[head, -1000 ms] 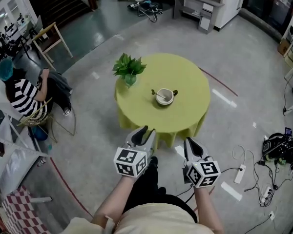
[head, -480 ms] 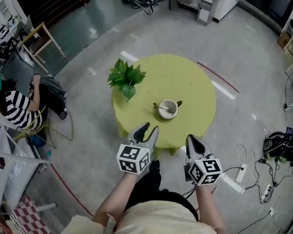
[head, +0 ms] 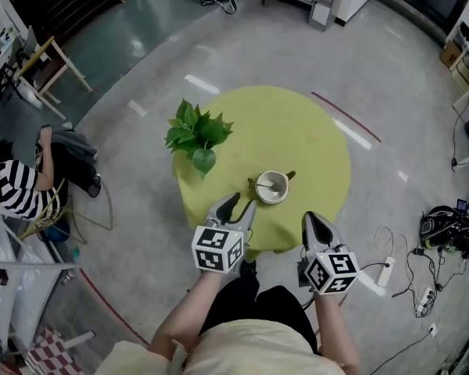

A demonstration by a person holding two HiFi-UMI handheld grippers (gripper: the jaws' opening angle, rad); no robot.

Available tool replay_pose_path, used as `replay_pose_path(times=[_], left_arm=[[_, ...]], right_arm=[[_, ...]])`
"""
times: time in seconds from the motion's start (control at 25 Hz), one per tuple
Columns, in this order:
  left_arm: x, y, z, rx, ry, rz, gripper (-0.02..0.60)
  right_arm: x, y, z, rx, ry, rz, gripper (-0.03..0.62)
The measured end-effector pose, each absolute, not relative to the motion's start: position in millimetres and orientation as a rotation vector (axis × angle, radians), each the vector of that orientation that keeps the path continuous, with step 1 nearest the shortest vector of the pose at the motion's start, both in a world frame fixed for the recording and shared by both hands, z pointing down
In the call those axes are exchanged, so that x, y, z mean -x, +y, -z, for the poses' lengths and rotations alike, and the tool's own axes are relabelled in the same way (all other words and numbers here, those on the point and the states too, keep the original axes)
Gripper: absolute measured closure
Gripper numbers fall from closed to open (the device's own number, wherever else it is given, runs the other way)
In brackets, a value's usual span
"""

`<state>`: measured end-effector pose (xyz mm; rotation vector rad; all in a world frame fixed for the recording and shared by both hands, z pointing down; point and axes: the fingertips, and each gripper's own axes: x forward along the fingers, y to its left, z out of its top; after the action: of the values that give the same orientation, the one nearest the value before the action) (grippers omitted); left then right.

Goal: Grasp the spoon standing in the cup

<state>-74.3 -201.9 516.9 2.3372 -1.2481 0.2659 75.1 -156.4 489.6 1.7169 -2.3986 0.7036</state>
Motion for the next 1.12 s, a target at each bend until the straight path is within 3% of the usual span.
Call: replay_pose_path(times=[1.12], left_arm=[[55, -254, -567, -2.132, -1.305, -0.315, 0.434]], right_arm=[[-106, -206, -526, -1.619, -2.375, -0.832, 0.591]])
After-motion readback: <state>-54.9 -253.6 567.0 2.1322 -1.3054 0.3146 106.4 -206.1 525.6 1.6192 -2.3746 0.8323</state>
